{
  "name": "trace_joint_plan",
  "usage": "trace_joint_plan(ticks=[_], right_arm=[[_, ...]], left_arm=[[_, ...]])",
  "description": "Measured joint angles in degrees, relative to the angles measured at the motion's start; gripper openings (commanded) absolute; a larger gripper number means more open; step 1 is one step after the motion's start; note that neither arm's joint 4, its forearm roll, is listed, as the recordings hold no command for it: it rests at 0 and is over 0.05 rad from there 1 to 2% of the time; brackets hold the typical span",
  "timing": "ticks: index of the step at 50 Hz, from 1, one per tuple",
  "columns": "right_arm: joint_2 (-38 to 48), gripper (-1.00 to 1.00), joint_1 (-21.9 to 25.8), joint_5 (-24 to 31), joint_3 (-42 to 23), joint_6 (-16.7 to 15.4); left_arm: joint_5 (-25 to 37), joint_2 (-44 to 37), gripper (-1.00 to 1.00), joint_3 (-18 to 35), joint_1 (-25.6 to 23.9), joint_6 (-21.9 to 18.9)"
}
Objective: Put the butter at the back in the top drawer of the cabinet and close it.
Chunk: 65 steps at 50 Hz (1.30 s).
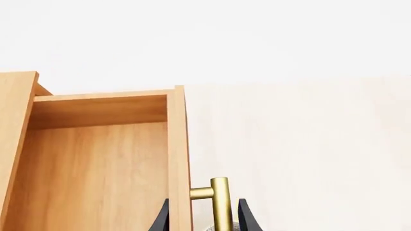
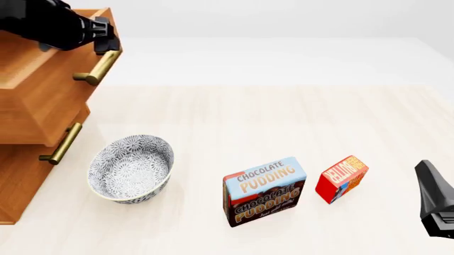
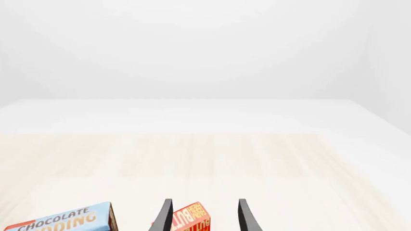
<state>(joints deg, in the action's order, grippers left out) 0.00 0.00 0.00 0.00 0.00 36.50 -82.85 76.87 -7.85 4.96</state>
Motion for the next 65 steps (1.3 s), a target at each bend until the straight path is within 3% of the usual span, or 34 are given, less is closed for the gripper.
trace_joint_plan(ticks=[65], right_arm=[[0.0,1.0,0.0,0.0,0.0,0.0]], left_arm=[[-1.8,-1.4,1.0,1.0,-8.1,3.5]])
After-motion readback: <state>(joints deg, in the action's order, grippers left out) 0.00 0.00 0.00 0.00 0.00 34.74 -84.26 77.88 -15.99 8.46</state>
